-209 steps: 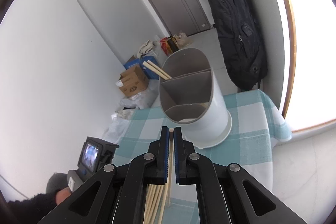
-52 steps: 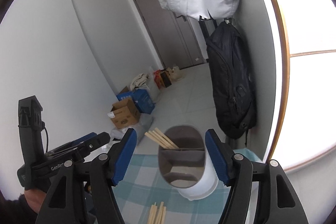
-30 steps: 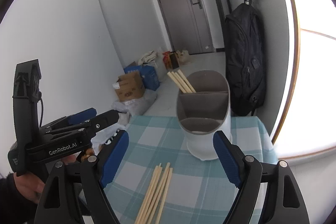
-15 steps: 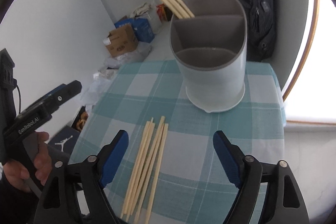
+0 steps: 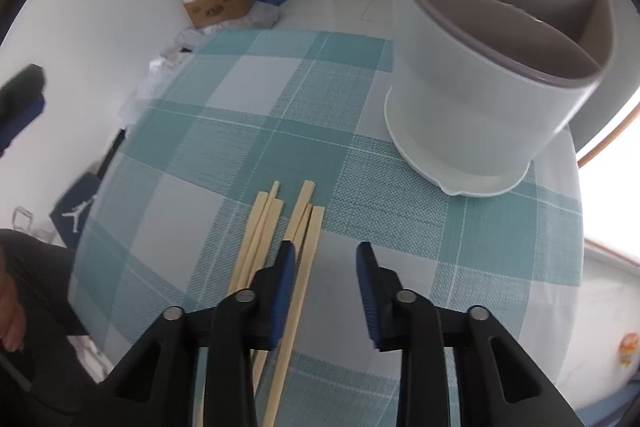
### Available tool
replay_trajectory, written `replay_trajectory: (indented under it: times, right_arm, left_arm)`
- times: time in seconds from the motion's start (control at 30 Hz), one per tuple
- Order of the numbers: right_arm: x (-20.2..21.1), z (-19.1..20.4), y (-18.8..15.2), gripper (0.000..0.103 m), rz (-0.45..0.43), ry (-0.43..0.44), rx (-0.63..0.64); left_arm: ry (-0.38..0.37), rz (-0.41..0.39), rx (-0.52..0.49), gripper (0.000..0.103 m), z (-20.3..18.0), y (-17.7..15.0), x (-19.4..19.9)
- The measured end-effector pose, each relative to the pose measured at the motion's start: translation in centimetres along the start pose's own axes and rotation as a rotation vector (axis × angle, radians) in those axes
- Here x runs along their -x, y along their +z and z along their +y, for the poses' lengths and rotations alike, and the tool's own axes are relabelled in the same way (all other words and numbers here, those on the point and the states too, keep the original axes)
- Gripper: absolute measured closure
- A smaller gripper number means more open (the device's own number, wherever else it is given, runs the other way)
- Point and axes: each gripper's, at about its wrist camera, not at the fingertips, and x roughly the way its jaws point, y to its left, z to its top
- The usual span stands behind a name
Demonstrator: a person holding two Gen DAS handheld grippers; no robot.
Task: Organize utensils
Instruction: 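Close the right gripper on one wooden chopstick and lift it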
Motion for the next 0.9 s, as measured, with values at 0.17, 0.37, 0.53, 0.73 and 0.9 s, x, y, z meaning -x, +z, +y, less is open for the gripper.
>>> replay_trajectory:
  times: [0.17, 0.37, 0.53, 0.73, 0.9]
  right_arm:
    - [-0.4, 0.1, 0.0, 0.088, 0.012, -0.026, -0.019]
    - [-0.2, -0.5, 0.1, 0.091, 0.035, -0.042, -0.099]
    - [-0.4, 0.0, 0.6, 0.088, 0.044, -0.050, -0.065]
    - [-1.4, 0.6, 2.1, 0.085, 0.032, -0.076, -0.038]
    - [-1.1, -0.1, 1.5, 0.097, 0.005, -0.056, -0.071]
  left_arm:
    - [-0.031, 0.009, 0.019, 0.016, 0.4, 0.2, 0.2]
    - [-0.048, -0.013, 0.064, 0.016, 1.2, 0.6, 0.9]
    - [-0.072, 0.010, 0.106, 0.016, 1.8, 0.7, 0.7]
    - [-0.075, 0.010, 0.131, 0.016, 2.3, 0.8, 1.0]
    - [-0.057, 0.023, 0.126, 0.016, 2.5, 0.7, 0.8]
